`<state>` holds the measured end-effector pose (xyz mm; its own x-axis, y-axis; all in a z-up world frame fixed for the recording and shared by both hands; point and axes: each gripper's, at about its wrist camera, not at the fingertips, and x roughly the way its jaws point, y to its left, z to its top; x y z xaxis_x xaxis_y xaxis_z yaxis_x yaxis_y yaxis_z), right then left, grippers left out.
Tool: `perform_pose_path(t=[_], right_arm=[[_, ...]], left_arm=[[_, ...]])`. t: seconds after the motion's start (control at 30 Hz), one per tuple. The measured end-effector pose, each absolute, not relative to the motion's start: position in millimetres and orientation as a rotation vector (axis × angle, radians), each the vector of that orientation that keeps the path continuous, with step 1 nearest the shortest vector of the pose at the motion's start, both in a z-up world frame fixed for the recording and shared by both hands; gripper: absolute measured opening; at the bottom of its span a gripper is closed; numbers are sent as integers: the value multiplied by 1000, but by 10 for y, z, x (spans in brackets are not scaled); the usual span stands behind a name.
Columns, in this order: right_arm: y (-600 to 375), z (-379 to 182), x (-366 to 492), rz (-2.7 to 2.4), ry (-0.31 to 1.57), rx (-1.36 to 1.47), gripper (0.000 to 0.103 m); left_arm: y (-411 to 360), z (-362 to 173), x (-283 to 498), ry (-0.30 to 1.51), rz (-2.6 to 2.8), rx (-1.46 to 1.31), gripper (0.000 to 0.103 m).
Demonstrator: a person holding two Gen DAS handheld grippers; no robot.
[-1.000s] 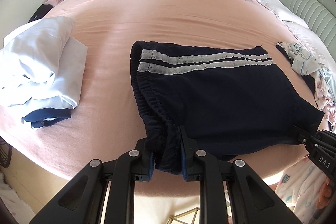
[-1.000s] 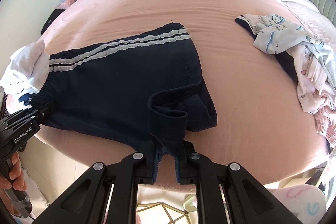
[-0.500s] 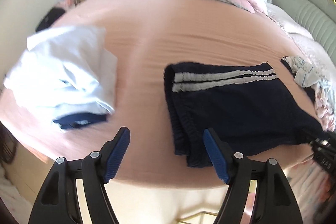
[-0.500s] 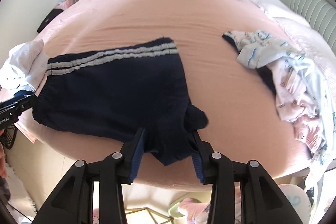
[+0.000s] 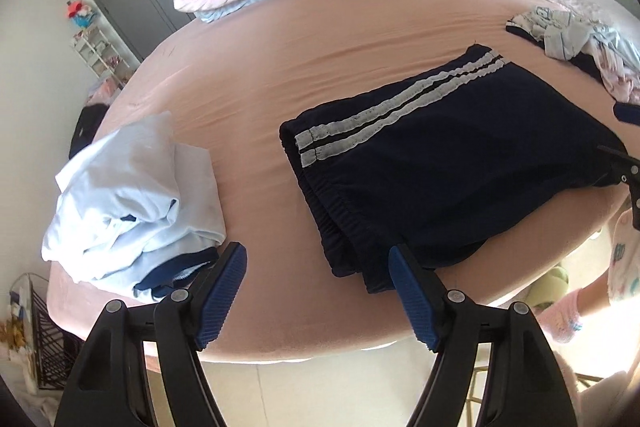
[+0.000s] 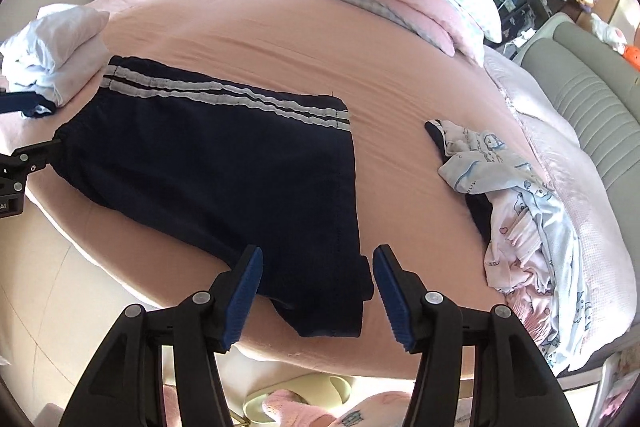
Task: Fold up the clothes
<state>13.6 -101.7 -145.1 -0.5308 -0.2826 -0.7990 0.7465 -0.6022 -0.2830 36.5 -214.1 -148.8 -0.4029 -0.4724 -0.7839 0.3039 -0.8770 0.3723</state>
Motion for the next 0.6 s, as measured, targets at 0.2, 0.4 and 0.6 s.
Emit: perform_pose_path(t=[0.2,0.4,0.6], right_arm=[[-1071,-1460,237,-2104,938,905,57],[-1156,-1535,343,-2061,1174,769,57],[-1220,-1661,479,-1976,1384,635,57]], left_arm=[[-1950,-1496,357,-574,-2351,1386,72],[-1816,-1565,427,-849,-2345,1404,72],[-1653,-1741,538,-1103,-2326,1404,72]])
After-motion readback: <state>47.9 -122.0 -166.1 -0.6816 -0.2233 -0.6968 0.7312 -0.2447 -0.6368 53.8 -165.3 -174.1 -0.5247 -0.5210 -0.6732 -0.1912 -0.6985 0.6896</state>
